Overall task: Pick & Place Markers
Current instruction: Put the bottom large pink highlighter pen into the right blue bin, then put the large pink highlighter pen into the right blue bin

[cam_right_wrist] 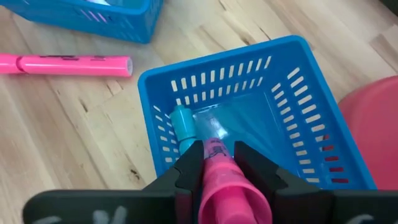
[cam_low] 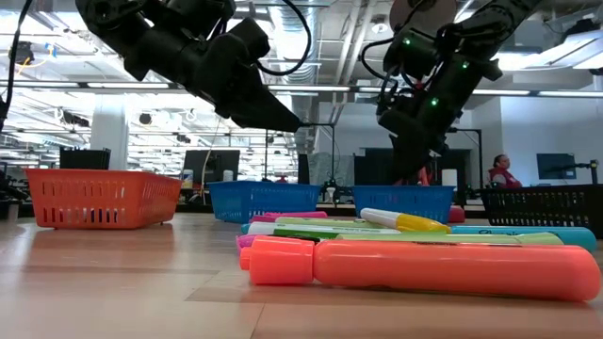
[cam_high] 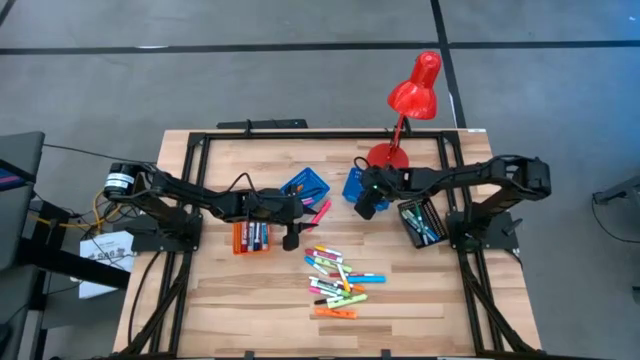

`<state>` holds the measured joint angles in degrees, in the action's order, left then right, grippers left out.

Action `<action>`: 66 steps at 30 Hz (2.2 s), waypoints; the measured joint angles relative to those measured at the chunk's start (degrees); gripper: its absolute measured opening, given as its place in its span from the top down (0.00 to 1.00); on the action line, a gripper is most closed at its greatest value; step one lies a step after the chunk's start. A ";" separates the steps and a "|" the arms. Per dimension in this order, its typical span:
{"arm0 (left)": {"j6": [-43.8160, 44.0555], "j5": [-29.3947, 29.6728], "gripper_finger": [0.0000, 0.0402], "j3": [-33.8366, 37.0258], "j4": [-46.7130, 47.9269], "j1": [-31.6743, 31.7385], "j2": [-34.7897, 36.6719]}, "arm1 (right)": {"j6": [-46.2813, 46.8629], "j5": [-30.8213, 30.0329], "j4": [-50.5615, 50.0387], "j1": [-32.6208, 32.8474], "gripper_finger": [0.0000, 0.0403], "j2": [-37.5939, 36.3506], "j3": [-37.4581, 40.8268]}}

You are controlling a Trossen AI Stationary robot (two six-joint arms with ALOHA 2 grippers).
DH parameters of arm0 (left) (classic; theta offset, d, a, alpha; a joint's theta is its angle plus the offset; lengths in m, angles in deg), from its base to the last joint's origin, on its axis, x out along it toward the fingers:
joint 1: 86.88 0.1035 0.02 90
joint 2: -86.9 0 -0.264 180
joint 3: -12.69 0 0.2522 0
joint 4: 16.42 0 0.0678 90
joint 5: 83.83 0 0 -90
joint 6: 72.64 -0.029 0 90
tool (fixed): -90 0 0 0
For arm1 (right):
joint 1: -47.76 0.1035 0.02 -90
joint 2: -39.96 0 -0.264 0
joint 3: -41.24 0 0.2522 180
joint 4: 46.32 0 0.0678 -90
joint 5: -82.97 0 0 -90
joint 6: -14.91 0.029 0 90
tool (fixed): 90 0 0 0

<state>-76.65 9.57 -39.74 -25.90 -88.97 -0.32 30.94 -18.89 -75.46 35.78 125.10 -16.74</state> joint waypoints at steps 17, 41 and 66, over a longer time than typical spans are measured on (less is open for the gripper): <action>7.28 0.00 0.61 0.02 -0.04 -0.54 -0.13 | -0.07 -2.82 1.08 2.60 0.60 0.00 0.00; 1.29 3.74 0.61 0.04 -1.17 -0.33 2.66 | -28.21 7.58 23.04 9.96 0.63 15.12 -6.83; -1.55 4.50 0.61 4.61 0.25 -0.04 13.70 | -42.70 7.26 3.97 8.89 0.59 31.33 -27.14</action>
<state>-78.20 14.07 -35.13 -25.65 -89.01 13.38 -11.76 -11.64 -71.49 44.67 156.44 -43.88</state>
